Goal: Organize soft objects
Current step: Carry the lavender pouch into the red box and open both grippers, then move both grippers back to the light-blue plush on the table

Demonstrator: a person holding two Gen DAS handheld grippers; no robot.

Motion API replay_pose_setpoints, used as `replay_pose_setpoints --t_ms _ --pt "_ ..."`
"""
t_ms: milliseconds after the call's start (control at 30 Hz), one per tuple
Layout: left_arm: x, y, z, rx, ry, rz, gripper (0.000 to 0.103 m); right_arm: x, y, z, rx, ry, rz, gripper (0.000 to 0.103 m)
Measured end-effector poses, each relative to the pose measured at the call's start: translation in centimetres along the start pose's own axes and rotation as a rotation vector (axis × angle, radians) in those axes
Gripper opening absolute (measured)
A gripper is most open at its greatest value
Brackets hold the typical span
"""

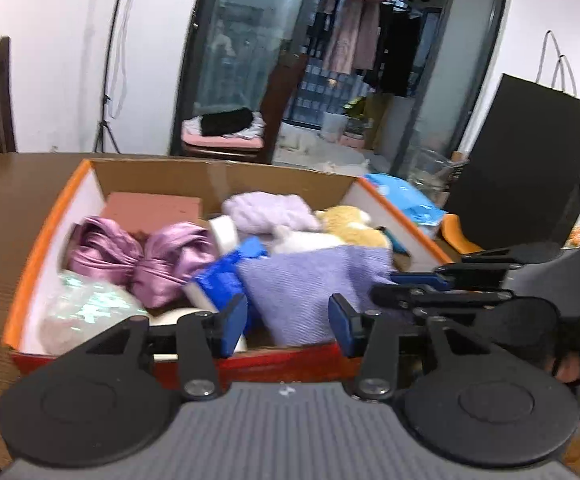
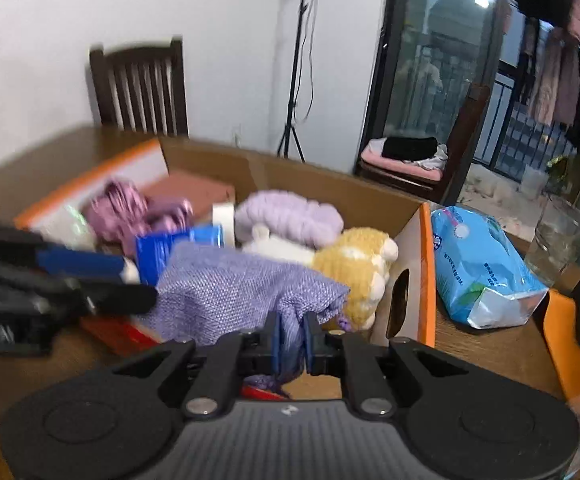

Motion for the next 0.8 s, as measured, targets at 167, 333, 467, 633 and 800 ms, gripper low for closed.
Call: replay_pose_setpoints --t_ms 167,333,467,633,800 --pt "1.1 0.5 1.1 0.03 0.034 -0.024 0.052 1.1 0.5 0.5 0.026 0.009 0.011 0.027" --pt "3.5 -0.1 1.5 0.038 0.048 -0.039 0.055 4.6 1.1 1.3 0.012 0.04 -0.081 0.045" --pt "7.4 -0.6 1.4 0.052 0.051 -0.094 0.059 8.3 0.7 2.0 -0.005 0.032 -0.147 0.046" --pt "12.9 -2.7 0.6 0.041 0.084 -0.176 0.066 14.0 -1.8 3.6 -0.033 0.035 -0.241 0.05" --pt "17.5 -7.3 -0.6 0.034 0.108 -0.204 0.075 18.2 -7.4 5.7 -0.098 0.047 -0.305 0.06"
Point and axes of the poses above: each gripper's, at about its wrist camera, not at the fingertips, and x roughly against the way its jaws point, z to its left, y to its top, the point moved 5 cm from there along -x, roughly the way its jaws point, and after that the axes turned 9 degrees about y, right-handed, at the moved point
